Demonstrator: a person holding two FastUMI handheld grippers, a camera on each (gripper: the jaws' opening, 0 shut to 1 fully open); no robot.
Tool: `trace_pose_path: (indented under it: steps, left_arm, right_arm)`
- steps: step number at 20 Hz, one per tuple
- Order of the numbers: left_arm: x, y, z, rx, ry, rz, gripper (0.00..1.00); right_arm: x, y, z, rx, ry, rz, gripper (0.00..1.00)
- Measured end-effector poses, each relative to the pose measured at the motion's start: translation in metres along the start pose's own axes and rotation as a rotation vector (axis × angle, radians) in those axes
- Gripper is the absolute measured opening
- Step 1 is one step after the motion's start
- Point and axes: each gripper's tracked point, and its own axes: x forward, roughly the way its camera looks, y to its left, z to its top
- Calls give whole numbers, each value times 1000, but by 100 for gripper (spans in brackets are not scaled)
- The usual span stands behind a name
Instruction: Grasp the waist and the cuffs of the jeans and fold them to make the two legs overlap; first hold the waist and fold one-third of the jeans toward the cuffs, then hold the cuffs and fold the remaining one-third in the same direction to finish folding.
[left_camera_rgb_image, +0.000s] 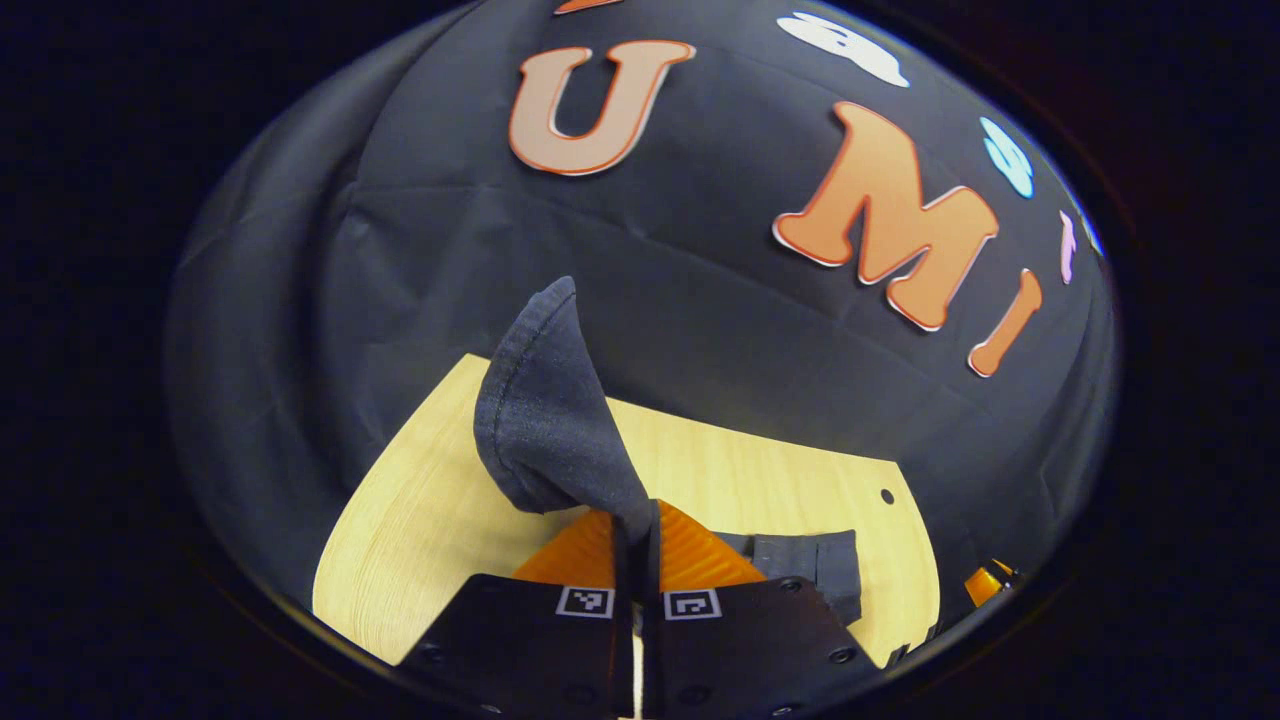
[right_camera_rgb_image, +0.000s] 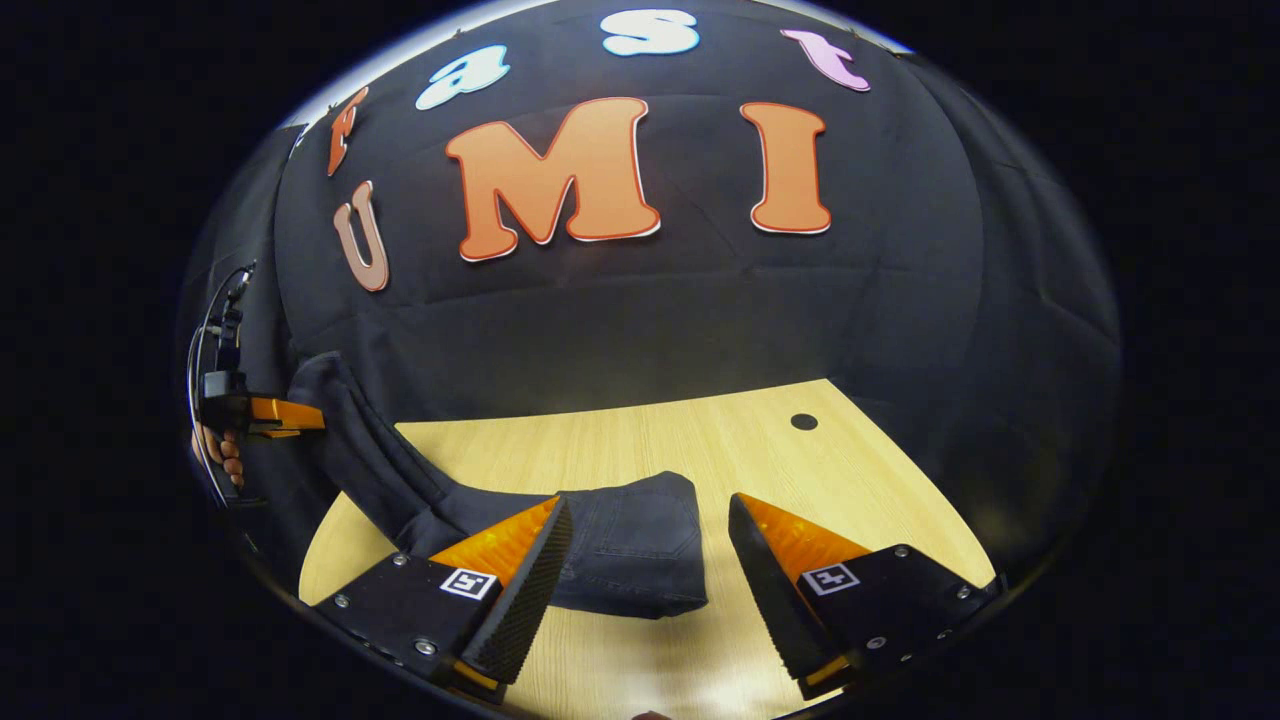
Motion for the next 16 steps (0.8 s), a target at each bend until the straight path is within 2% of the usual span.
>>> trace_pose_path:
  steps: [6, 11, 12, 13, 14, 15, 16]
  left_arm:
    - [-2, -72, -5, 62, 17, -63, 4]
    - [8, -125, -23, 159, 49, -109, 4]
    - [11, -135, -26, 165, 54, -118, 4]
    - [12, -142, -31, 174, 62, -126, 4]
    - [13, -149, -35, 180, 69, -134, 4]
    - [14, -157, -40, 190, 75, -141, 4]
    - [17, -165, -44, 202, 84, -150, 4]
  right_arm:
    - [4, -23, -1, 11, 5, -2, 95]
    - [8, -45, 0, 18, 5, 2, 95]
    - [9, -49, 1, 18, 6, 7, 100]
    - [10, -53, 2, 16, 6, 6, 95]
    - [11, -57, 3, 16, 5, 10, 100]
    - [11, -60, 3, 15, 7, 13, 95]
    - [12, -64, 4, 12, 7, 11, 95]
